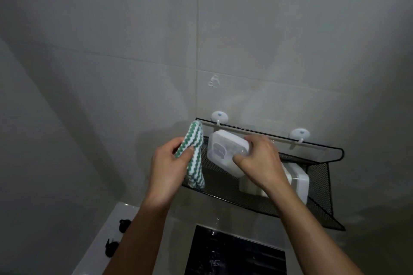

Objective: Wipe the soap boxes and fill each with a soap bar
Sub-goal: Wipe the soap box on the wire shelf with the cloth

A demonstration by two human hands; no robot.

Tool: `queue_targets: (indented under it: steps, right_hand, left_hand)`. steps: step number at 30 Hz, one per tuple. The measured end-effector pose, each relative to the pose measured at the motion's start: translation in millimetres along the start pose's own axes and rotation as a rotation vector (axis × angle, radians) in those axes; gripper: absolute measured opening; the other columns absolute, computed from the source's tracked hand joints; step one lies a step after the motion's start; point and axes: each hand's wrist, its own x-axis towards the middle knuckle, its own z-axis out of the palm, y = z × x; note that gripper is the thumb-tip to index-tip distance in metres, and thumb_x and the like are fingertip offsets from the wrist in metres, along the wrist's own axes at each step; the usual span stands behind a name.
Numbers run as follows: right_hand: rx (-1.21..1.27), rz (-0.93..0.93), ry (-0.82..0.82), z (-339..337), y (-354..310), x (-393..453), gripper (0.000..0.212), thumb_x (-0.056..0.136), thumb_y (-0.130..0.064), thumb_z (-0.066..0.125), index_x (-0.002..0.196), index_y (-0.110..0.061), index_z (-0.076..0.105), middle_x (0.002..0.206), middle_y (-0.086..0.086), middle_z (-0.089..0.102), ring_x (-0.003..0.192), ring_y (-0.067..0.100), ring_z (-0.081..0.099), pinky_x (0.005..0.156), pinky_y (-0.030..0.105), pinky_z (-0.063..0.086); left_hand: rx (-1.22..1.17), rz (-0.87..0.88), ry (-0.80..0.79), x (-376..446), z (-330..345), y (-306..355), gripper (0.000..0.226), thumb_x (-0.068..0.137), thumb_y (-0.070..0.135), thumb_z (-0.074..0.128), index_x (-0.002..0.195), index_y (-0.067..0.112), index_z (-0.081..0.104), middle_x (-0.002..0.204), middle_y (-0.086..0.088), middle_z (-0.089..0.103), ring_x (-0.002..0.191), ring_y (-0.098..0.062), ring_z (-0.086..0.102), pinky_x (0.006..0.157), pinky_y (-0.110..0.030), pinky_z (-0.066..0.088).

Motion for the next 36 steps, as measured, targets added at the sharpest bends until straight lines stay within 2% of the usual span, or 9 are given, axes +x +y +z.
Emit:
queue_targets:
  steps: [6,9,12,16,21,27,30,33,36]
  right_hand:
    - [0.228,-0.007,0.025,-26,17,-23,0.035,0.067,-0.017,0.076,0.097,-0.026,0.061,0.094,-0.005,0.063,0.082,0.014,0.058,0.060,0.018,0.039]
    - [0.330,-0.001,0.007,-37,27,-31,0.036,0.069,-0.011,0.078,0.095,-0.027,0.060,0.086,-0.006,0.070,0.075,0.014,0.065,0.062,0.027,0.052]
    - [0.450,-0.005,0.000,-45,38,-35,0.038,0.073,-0.004,0.079,0.100,-0.026,0.066,0.090,-0.003,0.074,0.081,0.014,0.070,0.071,0.037,0.059]
    - [0.550,-0.014,0.001,-49,51,-37,0.034,0.075,-0.004,0.083,0.102,-0.021,0.074,0.092,-0.004,0.078,0.083,0.014,0.073,0.075,0.033,0.058]
    - [0.736,-0.038,-0.022,-60,62,-40,0.037,0.074,0.011,0.078,0.099,-0.016,0.077,0.096,0.000,0.080,0.086,0.011,0.074,0.073,0.022,0.056]
    - [0.885,0.019,-0.023,-69,66,-47,0.035,0.065,-0.011,0.084,0.099,-0.021,0.079,0.091,0.009,0.079,0.080,0.017,0.075,0.068,0.026,0.059]
    - [0.867,0.038,-0.044,-75,72,-52,0.038,0.062,-0.016,0.083,0.099,-0.026,0.079,0.089,0.009,0.079,0.079,0.020,0.076,0.066,0.028,0.060]
    - [0.851,0.044,-0.078,-79,77,-55,0.040,0.063,-0.019,0.083,0.101,-0.027,0.078,0.091,0.009,0.079,0.081,0.023,0.076,0.069,0.032,0.061]
    - [0.858,0.046,-0.074,-81,76,-54,0.040,0.062,-0.018,0.084,0.100,-0.028,0.078,0.090,0.010,0.079,0.080,0.023,0.076,0.067,0.030,0.060]
  left_hand:
    - [0.053,0.241,-0.049,-9,34,20,0.029,0.091,0.008,0.062,0.116,0.020,0.071,0.110,0.011,0.068,0.099,-0.002,0.065,0.088,-0.034,0.056]
    - [0.178,0.393,-0.121,-15,52,27,0.037,0.093,0.004,0.059,0.128,0.013,0.065,0.129,0.004,0.061,0.118,-0.005,0.056,0.102,-0.032,0.048]
    - [0.362,0.524,-0.202,-22,67,32,0.037,0.093,0.006,0.059,0.128,0.016,0.065,0.130,0.002,0.061,0.120,-0.015,0.052,0.101,-0.039,0.044]
    - [0.520,0.656,-0.277,-33,83,41,0.040,0.093,0.021,0.055,0.131,0.029,0.062,0.135,0.009,0.057,0.130,-0.017,0.044,0.107,-0.039,0.032]
    - [0.545,0.769,-0.429,-41,99,52,0.042,0.098,0.030,0.049,0.139,0.026,0.055,0.145,0.003,0.051,0.142,-0.018,0.035,0.119,-0.041,0.023]
    - [0.490,0.780,-0.410,-21,95,59,0.035,0.098,0.021,0.054,0.131,0.019,0.063,0.136,0.002,0.060,0.134,-0.015,0.047,0.117,-0.031,0.029]
    - [0.371,0.640,-0.394,-5,83,52,0.031,0.098,0.018,0.056,0.127,0.019,0.067,0.130,0.006,0.064,0.123,-0.006,0.056,0.109,-0.023,0.039]
    - [0.288,0.516,-0.380,2,77,43,0.030,0.097,0.026,0.053,0.122,0.022,0.069,0.116,0.013,0.069,0.104,0.001,0.062,0.093,-0.031,0.051]
    - [0.273,0.599,-0.359,-9,83,46,0.034,0.096,0.022,0.052,0.127,0.024,0.067,0.123,0.012,0.067,0.112,0.002,0.059,0.099,-0.024,0.048]
